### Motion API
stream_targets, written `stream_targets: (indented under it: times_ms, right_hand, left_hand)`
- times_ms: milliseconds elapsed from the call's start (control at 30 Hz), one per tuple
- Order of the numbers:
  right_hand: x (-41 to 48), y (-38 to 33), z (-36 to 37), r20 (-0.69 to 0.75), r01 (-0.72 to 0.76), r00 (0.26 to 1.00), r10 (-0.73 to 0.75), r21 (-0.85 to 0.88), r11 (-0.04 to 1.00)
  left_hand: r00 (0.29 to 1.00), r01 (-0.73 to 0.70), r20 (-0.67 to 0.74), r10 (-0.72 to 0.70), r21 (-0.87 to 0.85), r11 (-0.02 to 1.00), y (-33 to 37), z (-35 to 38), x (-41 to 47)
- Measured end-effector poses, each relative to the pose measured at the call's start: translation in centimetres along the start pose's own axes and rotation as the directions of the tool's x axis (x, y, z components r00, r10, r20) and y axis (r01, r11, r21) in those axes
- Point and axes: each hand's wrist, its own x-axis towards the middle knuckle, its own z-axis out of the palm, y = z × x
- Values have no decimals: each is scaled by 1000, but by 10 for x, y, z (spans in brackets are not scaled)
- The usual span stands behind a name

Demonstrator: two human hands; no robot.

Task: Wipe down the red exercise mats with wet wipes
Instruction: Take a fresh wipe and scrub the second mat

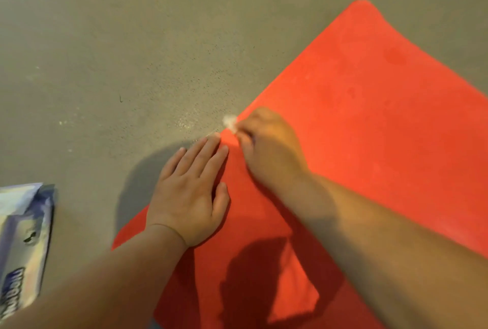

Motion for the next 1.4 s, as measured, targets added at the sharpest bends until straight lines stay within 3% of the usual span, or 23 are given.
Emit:
stream_targets:
  times_ms: [67,100,167,200,267,333,400,467,533,633,700,733,800,867,933,1000,1033,1100,1167,1200,1267,1333,1400]
  right_hand:
    - [2,2,-11,122,116,986,-114,-2,993]
    - [17,12,-18,111,86,991,-80,-47,995]
    - [51,44,-35,-66,-186,982,178,-142,972]
    - [63,60,-45,-149,-340,937,317,-174,924]
    - [67,67,-48,-196,-432,899,392,-245,868]
    - [48,47,-36,-120,-320,947,298,-258,912]
    - [17,14,-23,15,-120,992,124,-148,982]
    - [-12,-7,-12,151,90,985,-84,-29,996]
    - [-20,-2,-18,221,169,963,-155,-46,984]
    - [3,54,-44,85,-34,995,55,-231,972]
    - [11,91,-67,-86,-302,953,290,-270,914]
    - [10,96,-68,-124,-343,939,321,-263,902]
    - [-10,76,-56,-14,-243,968,250,-286,927]
    - [-56,45,-40,134,-30,989,55,-186,982]
    - [-96,28,-42,279,161,950,-141,-52,986]
    - [-101,48,-62,371,231,912,-175,-112,967]
    - [-92,70,-72,319,187,941,-116,-201,962]
    - [-65,120,-101,87,-88,987,133,-400,912]
    - [-54,156,-126,-141,-389,920,365,-423,818]
    - [-57,155,-126,-188,-461,887,422,-394,795]
    - [-83,132,-107,-134,-396,918,373,-360,845]
    - [-125,98,-86,-21,-155,988,154,-251,956]
    - [-152,80,-87,151,46,988,-25,-137,989]
  left_hand:
    - [1000,0,-7,0,-19,1000,-1,-1,1]
    - [1000,1,-8,-1,-27,1000,-1,-1,1]
    - [1000,-10,2,10,-40,999,-3,-1,2]
    - [1000,-11,0,11,-51,999,-5,-1,2]
    - [1000,-7,-12,7,-70,998,-6,-1,3]
    - [1000,-5,-5,4,-67,998,-5,-1,3]
    - [1000,-13,11,14,-48,999,-5,-1,4]
    - [1000,-18,8,18,-40,999,-4,-1,3]
    - [1000,-11,14,11,-40,999,-2,-2,2]
    - [1000,0,0,0,-10,1000,1,-3,4]
    - [1000,12,7,-11,-31,999,3,-2,2]
    - [1000,19,2,-19,-42,999,2,-2,2]
    - [1000,11,-1,-11,-24,1000,0,-3,4]
    - [1000,-4,18,4,-5,1000,1,-2,4]
    - [999,9,30,-10,24,1000,3,-3,1]
    - [999,46,6,-46,68,997,8,-5,2]
    - [998,55,-16,-54,90,994,12,-6,6]
    - [997,66,-48,-61,113,991,24,-5,18]
    - [991,120,-68,-115,76,990,41,-1,33]
    - [987,153,-64,-149,60,986,50,5,38]
    - [976,209,-74,-204,56,976,62,16,40]
    - [978,190,-105,-182,67,980,65,23,42]
    - [991,101,-93,-93,88,991,63,24,43]
